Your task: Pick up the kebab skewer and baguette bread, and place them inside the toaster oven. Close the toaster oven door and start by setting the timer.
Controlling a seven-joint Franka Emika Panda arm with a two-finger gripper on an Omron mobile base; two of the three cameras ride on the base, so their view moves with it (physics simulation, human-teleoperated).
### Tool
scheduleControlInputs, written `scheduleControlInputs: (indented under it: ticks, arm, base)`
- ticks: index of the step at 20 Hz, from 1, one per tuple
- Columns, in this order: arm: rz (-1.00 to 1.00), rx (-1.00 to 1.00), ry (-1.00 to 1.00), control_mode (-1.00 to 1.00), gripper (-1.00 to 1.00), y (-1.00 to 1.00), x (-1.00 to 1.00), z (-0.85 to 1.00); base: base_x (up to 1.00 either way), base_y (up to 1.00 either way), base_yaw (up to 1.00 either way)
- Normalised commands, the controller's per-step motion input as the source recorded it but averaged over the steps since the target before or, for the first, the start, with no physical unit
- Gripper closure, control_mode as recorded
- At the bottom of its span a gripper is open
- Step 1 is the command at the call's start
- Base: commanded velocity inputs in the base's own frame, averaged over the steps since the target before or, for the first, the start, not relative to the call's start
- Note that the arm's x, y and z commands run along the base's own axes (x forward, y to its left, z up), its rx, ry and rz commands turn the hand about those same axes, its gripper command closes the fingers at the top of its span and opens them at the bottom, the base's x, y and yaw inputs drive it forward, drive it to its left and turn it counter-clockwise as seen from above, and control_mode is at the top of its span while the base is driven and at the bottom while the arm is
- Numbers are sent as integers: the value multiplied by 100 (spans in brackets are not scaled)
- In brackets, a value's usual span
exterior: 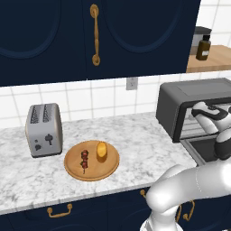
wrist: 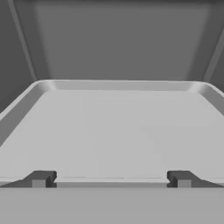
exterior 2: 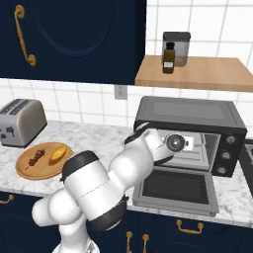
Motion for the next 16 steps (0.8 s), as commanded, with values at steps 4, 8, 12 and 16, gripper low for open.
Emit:
scheduleControlInputs:
  ticks: [4,8,12,16]
  arm:
    - [0,0,0,-100,-100,0,0,-2]
    - [0,0,0,-100,-100,0,0,24]
    - [0,0,0,-100,-100,0,-1,26]
    - [0,0,0,-100,-100,0,5,0]
  base:
    - [0,0,0]
    - [0,0,0]
    - [0,0,0]
    - [0,0,0]
